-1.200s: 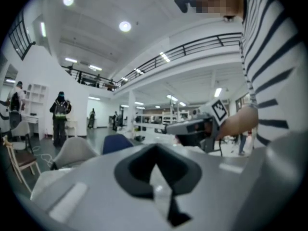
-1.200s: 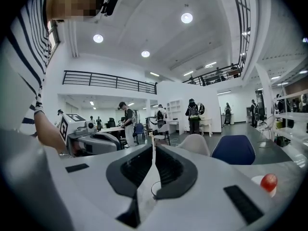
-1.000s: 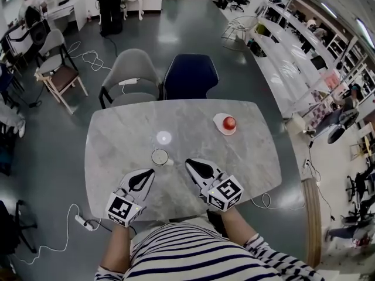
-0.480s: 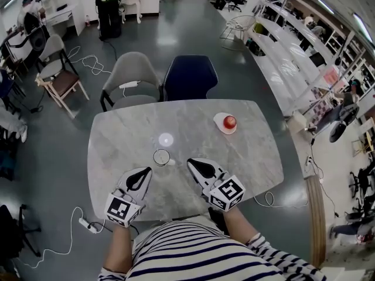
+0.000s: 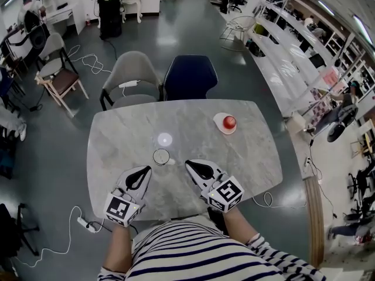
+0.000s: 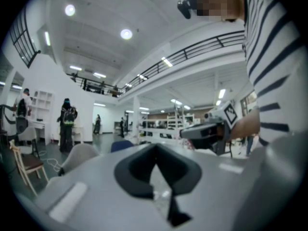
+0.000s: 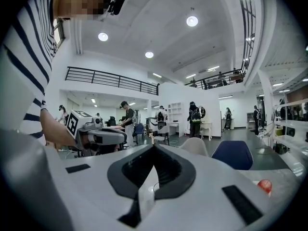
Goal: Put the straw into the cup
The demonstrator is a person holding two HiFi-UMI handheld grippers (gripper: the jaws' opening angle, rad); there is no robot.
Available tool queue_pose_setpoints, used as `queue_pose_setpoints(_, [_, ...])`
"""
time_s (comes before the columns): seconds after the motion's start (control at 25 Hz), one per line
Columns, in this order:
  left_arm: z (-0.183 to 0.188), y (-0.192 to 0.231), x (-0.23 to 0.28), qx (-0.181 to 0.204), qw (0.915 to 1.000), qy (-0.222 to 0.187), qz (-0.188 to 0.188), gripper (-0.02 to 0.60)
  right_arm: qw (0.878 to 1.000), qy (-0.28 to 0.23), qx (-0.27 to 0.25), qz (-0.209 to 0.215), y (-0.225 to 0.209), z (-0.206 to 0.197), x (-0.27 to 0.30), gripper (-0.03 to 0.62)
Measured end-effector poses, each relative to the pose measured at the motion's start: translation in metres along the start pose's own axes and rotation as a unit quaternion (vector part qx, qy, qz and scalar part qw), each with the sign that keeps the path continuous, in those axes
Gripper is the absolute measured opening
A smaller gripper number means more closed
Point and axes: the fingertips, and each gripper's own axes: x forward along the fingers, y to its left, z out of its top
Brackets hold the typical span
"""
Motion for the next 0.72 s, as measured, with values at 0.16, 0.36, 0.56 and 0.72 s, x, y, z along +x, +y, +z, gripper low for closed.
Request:
queue_pose_setpoints(0.16, [0.0029, 0.0004, 0.0011, 0.001, 1.0, -0.002, 0.002, 0.008, 1.0, 0.002, -0.013, -0.004, -0.0008, 0.0022, -0.0016, 0.006])
queue_pose_setpoints(0.36, [0.0048, 0.0036, 0.0014, 0.001, 1.0, -0.005, 0.001, 0.008, 1.0, 0.0, -0.013, -0.003, -0.0009, 0.0076, 0.0023, 0.006])
queue_pose_setpoints(0.56, [0.0041, 0.0058, 0.0012, -0.001, 1.0, -0.004, 0.001, 0.008, 1.0, 0.003, -0.015, -0.003, -0.001, 0.0073, 0.0038, 0.005])
queue_pose_setpoints(0.72, [-0.0003, 0.0059, 0.0036, -0.003, 1.0, -0.004, 0.001, 0.008, 1.0, 0.006, -0.017, -0.003, -0.0026, 0.0036, 0.0039, 0.005])
